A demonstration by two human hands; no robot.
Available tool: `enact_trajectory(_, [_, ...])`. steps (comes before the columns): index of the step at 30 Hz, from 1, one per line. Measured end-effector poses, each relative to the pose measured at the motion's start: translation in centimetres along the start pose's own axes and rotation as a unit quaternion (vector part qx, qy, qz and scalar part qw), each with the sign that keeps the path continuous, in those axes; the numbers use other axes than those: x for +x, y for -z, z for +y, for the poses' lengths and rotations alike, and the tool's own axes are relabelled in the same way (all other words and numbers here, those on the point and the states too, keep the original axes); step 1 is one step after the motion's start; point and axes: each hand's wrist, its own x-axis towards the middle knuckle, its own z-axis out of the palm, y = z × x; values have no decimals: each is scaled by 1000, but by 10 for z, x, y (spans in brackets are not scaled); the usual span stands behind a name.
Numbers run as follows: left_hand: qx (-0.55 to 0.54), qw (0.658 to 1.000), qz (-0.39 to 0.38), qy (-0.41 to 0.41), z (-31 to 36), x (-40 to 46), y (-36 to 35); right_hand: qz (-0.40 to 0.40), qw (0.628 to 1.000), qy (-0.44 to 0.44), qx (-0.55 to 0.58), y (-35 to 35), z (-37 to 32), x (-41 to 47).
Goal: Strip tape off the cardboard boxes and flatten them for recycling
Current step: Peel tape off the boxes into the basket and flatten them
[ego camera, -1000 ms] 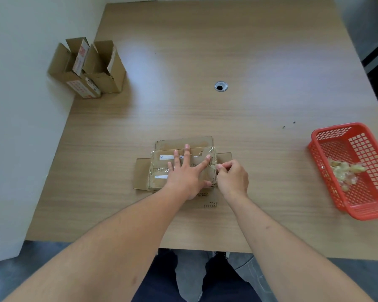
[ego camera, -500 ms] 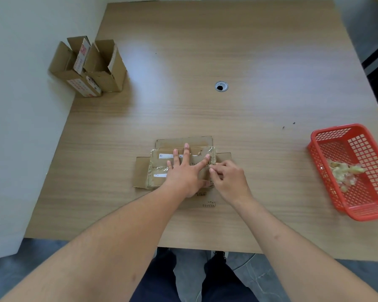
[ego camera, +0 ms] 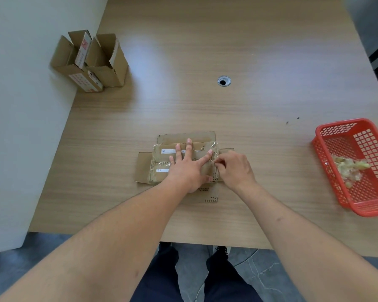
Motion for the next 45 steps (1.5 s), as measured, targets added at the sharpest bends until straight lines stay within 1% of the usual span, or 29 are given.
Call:
enact_trajectory(1, [1,1000,-1,0,0,0,0,14,999,-21,24,-2,1,-1])
enact_trajectory(2, [3,1000,-2,0,1,-1,0,27,995,-63,69,-3,2,-3])
enact_trajectory(3, [5,1000,-4,1,1,-1,1,38,983,-117,138,-5,2,-5])
enact_trajectory(4, [6,1000,-7,1,1,0,2,51,959,-171,220,-6,1,-7])
enact_trajectory(6, [6,1000,-10,2,1,-1,2,73,895,-248,363,-10,1,-12])
enact_trajectory(8, [8,1000,-8,1,1,0,1,92,852,-279,434,-13,-1,-14])
enact_trajectory(11, [12,1000,-5,1,1,0,1,131,822,-306,462,-19,-7,-18])
enact_trajectory(14, [12,1000,-6,1,1,1,1,182,807,-349,441,-30,-13,-19])
enact_trajectory(19, [19,1000,-6,-1,1,1,0,224,772,-401,439,-33,-24,-15])
enact_trajectory(24, [26,1000,-10,-4,2,0,1,264,755,-415,434,-32,-25,-8])
enact_trajectory(25, [28,1000,-11,-5,2,0,1,266,759,-411,428,-31,-23,-6])
enact_trajectory(27, [29,999,-12,-6,1,0,1,255,782,-397,407,-28,-21,-6])
enact_trajectory(29, [28,1000,-11,-7,1,1,0,243,818,-355,383,-24,-19,-8])
enact_trajectory(31, [27,1000,-9,-9,1,1,0,230,873,-270,334,-21,-16,-12])
enact_trajectory(33, [26,1000,-12,-8,1,1,0,207,935,-150,248,-21,-10,-17])
enact_trajectory(34, [26,1000,-12,-8,1,1,0,193,956,-92,202,-22,-7,-20])
enact_trajectory(35, [26,1000,-12,-9,0,2,0,176,969,-51,167,-24,-4,-21])
enact_trajectory(37, [24,1000,-12,-11,0,2,0,140,980,-10,142,-25,0,-23])
enact_trajectory(39, [24,1000,-11,-13,0,1,0,117,984,4,136,-21,3,-22])
enact_trajectory(42, [24,1000,-9,-13,1,1,0,106,989,4,104,-13,6,-15])
enact_trajectory(45, [23,1000,-9,-12,0,2,0,80,993,-16,85,-6,4,-9])
